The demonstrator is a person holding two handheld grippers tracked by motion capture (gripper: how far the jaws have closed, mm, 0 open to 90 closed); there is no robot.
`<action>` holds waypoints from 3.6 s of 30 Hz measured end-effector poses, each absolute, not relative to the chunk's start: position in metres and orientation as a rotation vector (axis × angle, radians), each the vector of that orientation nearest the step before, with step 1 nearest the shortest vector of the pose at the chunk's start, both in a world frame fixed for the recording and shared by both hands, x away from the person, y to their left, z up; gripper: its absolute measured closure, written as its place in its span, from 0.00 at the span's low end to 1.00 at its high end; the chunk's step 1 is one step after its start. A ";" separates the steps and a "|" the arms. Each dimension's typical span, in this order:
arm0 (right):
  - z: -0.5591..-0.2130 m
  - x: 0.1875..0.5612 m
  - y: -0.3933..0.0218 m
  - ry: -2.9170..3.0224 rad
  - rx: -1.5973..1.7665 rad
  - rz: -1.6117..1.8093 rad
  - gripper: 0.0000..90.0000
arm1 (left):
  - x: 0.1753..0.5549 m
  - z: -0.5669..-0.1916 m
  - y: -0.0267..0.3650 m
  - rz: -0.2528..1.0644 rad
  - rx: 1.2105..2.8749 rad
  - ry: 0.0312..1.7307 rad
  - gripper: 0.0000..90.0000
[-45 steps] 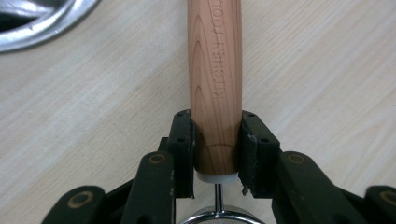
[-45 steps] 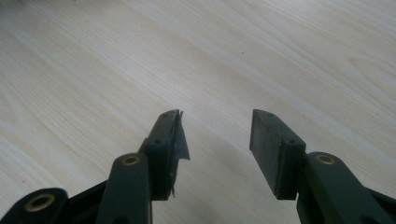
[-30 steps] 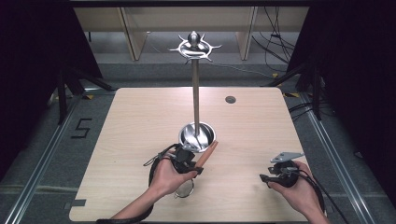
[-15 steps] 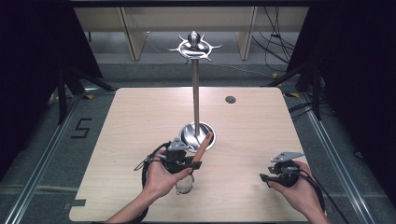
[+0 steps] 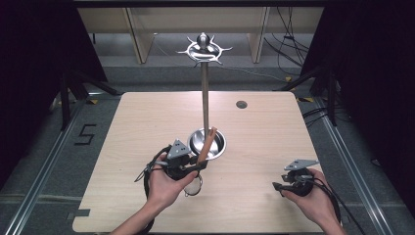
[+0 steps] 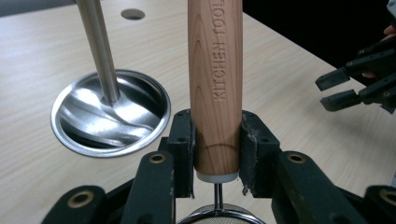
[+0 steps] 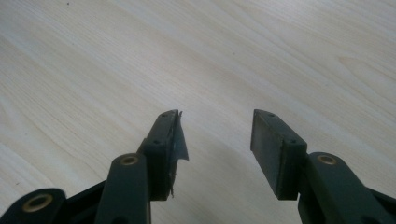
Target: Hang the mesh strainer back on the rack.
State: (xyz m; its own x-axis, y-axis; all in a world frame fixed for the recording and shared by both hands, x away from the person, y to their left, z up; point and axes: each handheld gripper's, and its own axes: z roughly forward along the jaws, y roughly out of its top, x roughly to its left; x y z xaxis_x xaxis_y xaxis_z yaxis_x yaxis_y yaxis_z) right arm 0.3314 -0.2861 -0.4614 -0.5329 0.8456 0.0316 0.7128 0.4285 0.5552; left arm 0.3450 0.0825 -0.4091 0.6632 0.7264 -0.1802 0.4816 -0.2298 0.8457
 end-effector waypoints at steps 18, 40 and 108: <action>-0.461 0.331 -0.287 2.419 1.360 0.768 0.58 | 0.346 -0.398 0.088 0.386 1.805 0.930 0.75; -0.460 0.333 -0.291 2.397 1.341 0.773 0.57 | 0.348 -0.377 0.100 0.490 1.695 0.933 0.75; -0.458 0.335 -0.293 2.382 1.337 0.787 0.56 | 0.359 -0.333 0.110 0.587 1.558 0.915 0.75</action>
